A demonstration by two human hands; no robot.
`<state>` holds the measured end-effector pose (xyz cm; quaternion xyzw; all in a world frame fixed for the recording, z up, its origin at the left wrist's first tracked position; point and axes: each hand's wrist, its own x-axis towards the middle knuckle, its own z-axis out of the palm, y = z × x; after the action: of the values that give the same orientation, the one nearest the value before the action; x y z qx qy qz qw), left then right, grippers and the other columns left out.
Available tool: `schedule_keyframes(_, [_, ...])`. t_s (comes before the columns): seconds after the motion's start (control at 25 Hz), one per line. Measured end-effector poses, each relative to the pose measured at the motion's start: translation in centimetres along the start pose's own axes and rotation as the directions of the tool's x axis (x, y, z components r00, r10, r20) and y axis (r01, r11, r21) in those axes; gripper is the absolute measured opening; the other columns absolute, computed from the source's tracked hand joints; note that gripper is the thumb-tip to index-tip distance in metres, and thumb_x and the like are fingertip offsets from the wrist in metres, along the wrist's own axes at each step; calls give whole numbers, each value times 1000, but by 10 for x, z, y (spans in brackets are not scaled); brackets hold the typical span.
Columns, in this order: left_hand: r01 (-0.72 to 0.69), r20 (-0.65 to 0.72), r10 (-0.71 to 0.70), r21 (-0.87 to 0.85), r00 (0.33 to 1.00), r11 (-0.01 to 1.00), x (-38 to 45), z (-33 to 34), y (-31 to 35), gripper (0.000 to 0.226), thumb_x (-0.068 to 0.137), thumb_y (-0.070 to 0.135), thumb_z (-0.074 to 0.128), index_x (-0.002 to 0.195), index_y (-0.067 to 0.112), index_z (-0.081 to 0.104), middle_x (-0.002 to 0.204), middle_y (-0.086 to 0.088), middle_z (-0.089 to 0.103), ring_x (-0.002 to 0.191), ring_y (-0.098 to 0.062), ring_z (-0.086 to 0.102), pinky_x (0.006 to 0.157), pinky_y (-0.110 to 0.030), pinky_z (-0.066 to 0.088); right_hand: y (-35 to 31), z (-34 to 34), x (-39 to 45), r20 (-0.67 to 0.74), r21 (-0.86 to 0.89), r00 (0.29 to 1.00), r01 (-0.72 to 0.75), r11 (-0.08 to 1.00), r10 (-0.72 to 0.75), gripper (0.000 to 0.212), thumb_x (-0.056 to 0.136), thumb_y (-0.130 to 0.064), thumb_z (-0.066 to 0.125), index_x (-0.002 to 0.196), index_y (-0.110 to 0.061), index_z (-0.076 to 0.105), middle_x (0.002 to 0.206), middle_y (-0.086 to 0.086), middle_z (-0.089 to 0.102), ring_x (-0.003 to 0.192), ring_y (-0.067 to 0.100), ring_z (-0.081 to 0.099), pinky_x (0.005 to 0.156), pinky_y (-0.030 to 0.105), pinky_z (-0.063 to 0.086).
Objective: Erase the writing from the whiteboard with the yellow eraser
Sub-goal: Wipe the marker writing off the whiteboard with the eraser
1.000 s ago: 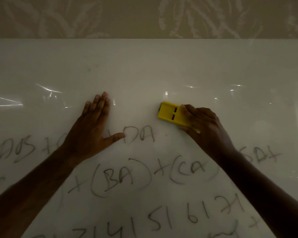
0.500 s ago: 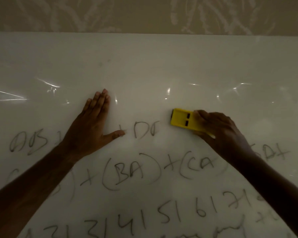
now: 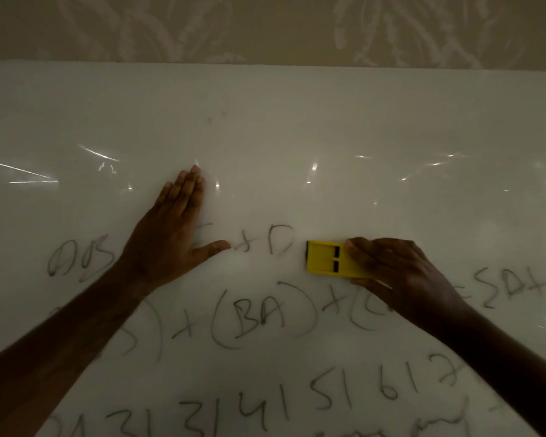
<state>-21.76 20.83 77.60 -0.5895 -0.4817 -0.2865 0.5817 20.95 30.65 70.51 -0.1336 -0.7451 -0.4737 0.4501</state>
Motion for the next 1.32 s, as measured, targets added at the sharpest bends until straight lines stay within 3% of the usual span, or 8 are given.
schedule_keyframes(0.24, [5,-21,-6,-33,1000,999,0,4,2,115,99,87,25,169,-4,17,180,-21,13,168,-35,13,135,-53,20,-10,25,78,-108,64,972,-204,977,210,58,99,-45,60,147,-13,58,148,3,61,113,33,60,94,45,48])
schedule_keyframes(0.4, [-34,4,34,-21,999,999,-3,1,-11,115,99,88,23,170,-3,18,181,-19,13,168,-33,15,134,-54,25,-57,41,69,-84,96,992,-90,991,98,58,100,-42,63,150,-14,55,151,2,58,115,31,60,97,45,49])
schedule_keyframes(0.6, [-17,13,17,-24,1000,1000,-22,-2,-34,115,99,88,25,170,-2,16,181,-18,11,168,-33,15,134,-53,25,-47,23,24,-8,16,1000,-5,1000,5,55,103,-40,62,151,-15,53,154,0,55,117,32,64,102,42,47])
schedule_keyframes(0.92, [-32,-5,32,-52,999,998,-23,0,-36,114,100,87,29,169,-3,20,180,-18,14,168,-32,15,134,-52,25,-71,46,119,-79,38,989,-124,992,126,57,101,-43,57,150,-13,54,150,3,59,116,31,57,98,44,44])
schedule_keyframes(1.12, [4,31,-3,-41,1000,999,-42,-10,-73,116,98,89,24,170,-2,16,181,-17,11,168,-34,15,133,-54,26,-92,41,77,-25,24,998,53,998,-52,54,103,-39,62,150,-13,55,153,3,56,123,29,60,104,45,46])
schedule_keyframes(1.32, [-30,46,32,-43,998,999,-57,-14,-95,116,98,89,26,171,-1,15,182,-16,10,168,-34,14,134,-54,24,-58,27,89,-41,-18,997,-60,998,60,55,106,-43,49,153,-15,48,151,8,58,117,38,62,98,48,46])
